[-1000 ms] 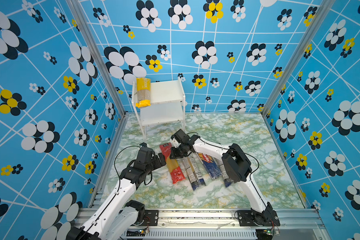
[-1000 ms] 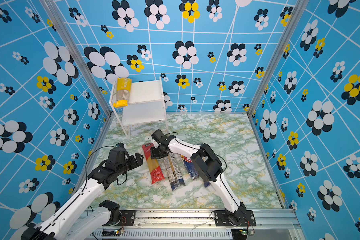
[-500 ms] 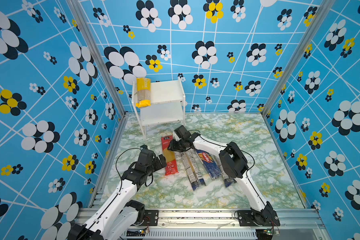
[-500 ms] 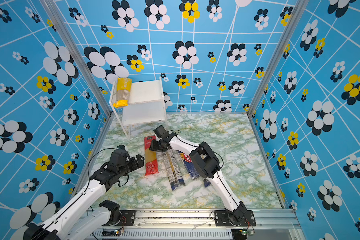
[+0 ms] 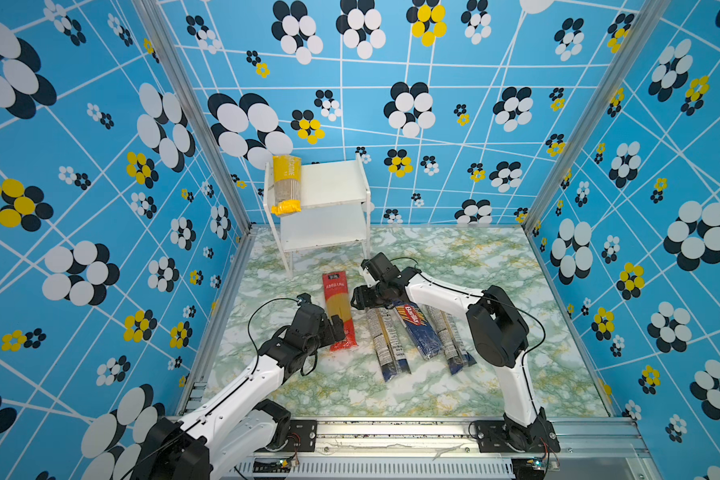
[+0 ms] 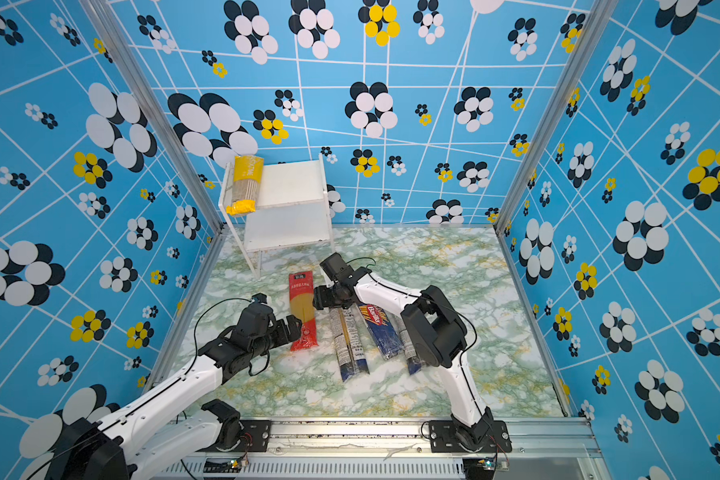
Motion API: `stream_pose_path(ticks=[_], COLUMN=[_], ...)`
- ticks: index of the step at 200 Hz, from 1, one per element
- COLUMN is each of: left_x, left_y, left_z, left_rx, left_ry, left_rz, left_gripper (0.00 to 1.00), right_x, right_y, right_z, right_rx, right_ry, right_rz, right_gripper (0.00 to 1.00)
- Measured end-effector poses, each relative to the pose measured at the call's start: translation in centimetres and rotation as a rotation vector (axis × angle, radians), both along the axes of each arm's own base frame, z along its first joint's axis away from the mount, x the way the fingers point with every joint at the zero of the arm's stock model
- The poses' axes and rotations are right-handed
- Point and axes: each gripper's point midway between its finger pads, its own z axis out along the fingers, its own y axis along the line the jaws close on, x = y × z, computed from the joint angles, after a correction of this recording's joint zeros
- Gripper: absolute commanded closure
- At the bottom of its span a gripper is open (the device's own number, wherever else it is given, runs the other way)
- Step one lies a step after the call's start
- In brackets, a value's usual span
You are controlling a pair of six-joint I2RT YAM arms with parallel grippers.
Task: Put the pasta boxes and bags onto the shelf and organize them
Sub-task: 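Drag the red spaghetti bag with the right gripper toward the left gripper, then close the left gripper on the red bag while the right gripper draws back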
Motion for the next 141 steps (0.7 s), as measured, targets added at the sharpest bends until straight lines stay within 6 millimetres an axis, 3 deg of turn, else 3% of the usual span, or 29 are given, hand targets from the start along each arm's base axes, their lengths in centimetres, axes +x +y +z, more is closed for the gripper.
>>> stream_pose_path(ticks=[27,78,141], left_x=[0.2,0.5,1.8], left_y=[-0.5,-2.3,-3.3], left_z=[-0.8,-2.2,-3.6], left_rx=[0.022,0.058,0.123], left_ry=[0.014,0.042,0.066], left_rz=[-0.010,-0.043,-0.022], left_gripper=[0.01,0.01,0.01], right_x=[-0.3,0.5,0.6], right_y=[-2.3,-6.5,-8.2], right_z=[1.0,-0.3,0.1], right_rx=[-0.040,-0.121,-0.144], right_ry=[-0.033,-0.025,-0.035], right_rz=[0.020,-0.025,-0.048], right_gripper=[0.33,0.30,0.25])
